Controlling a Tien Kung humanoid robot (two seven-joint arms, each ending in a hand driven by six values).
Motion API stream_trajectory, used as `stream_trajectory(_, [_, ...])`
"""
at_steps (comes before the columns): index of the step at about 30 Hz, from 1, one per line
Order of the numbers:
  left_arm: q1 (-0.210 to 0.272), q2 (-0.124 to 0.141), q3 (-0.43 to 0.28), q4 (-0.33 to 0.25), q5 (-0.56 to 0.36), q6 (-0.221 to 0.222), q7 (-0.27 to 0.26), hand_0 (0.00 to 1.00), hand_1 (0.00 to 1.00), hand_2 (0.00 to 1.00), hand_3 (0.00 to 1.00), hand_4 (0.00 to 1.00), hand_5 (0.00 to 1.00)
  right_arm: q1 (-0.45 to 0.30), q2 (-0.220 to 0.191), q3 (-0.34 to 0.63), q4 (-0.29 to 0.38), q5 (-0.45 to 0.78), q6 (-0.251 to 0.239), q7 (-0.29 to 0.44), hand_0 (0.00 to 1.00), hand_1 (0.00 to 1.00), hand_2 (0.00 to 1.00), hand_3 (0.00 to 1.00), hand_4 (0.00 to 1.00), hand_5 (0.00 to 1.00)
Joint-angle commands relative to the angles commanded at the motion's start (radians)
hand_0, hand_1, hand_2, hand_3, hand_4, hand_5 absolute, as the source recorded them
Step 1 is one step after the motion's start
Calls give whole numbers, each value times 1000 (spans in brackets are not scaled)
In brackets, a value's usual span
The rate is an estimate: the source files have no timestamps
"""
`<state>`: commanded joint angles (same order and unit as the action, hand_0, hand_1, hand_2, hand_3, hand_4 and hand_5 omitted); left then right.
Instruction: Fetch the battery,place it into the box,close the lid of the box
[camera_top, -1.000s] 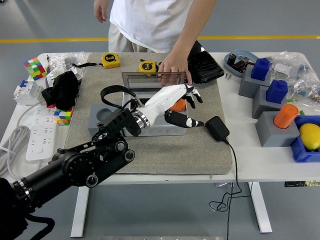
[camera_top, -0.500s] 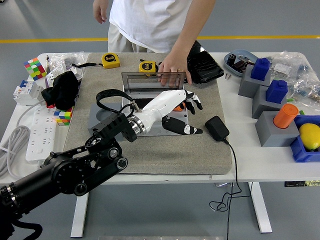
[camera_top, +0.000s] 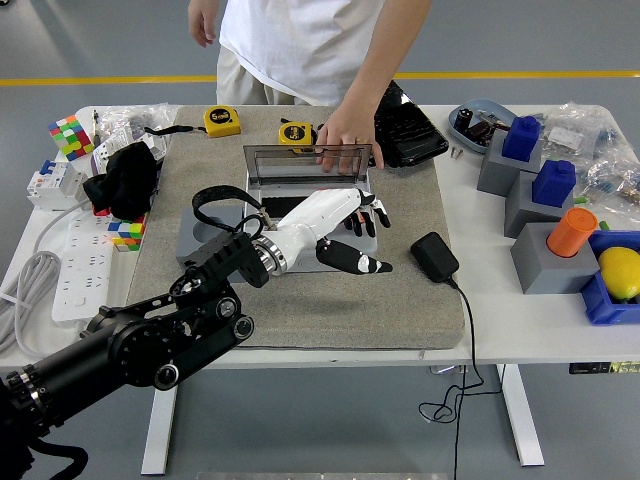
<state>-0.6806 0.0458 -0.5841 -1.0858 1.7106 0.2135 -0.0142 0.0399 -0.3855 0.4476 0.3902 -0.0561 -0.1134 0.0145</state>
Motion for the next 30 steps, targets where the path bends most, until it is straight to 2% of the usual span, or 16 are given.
stream_trajectory(1, [-4, -7, -2, 5, 0, 2, -2, 422, 456, 441, 555, 998, 323, 0, 0, 0, 0, 0, 0, 0, 558, 599, 583, 544, 923, 467])
stream_trajectory(2, [-8, -13, -4, 10, -1, 3, -4, 431, 502, 443, 554, 998, 324, 0, 0, 0, 0, 0, 0, 1, 558, 599, 583, 544, 923, 467])
stream_trajectory(7, [-28, -44, -9, 55, 3, 5, -7, 431, 502, 443, 554, 998, 324, 0, 0, -4, 1, 1, 0, 1, 558, 599, 583, 544, 923, 467])
stream_trajectory(8, [-31, -46, -10, 63, 1, 6, -9, 474, 534, 450, 554, 998, 326, 1, 0, -4, 1, 0, 0, 1, 557, 599, 583, 544, 922, 466])
stream_trajectory(14, [-46, -46, -13, 88, -12, 12, -22, 497, 552, 453, 554, 998, 326, 2, 0, -5, 1, 1, -1, 2, 557, 598, 583, 544, 922, 466])
stream_trajectory(18, [-47, -46, -18, 71, -16, 11, -23, 497, 552, 453, 554, 998, 326, 3, 0, -4, 1, 0, -1, 2, 557, 598, 583, 544, 922, 466])
stream_trajectory(25, [-39, -46, -32, -10, -31, -1, -12, 482, 533, 456, 554, 998, 328, 1, 0, -6, 1, 2, -1, 2, 557, 598, 583, 544, 922, 466])
stream_trajectory(26, [-39, -46, -34, -21, -38, 0, -13, 444, 504, 452, 554, 998, 330, 0, 0, -7, 1, 2, -1, 2, 557, 599, 582, 544, 921, 466])
stream_trajectory(30, [-41, -46, -38, -30, -45, 2, -18, 444, 504, 452, 554, 998, 330, 1, 0, -7, 1, 1, -1, 2, 557, 599, 582, 544, 921, 466])
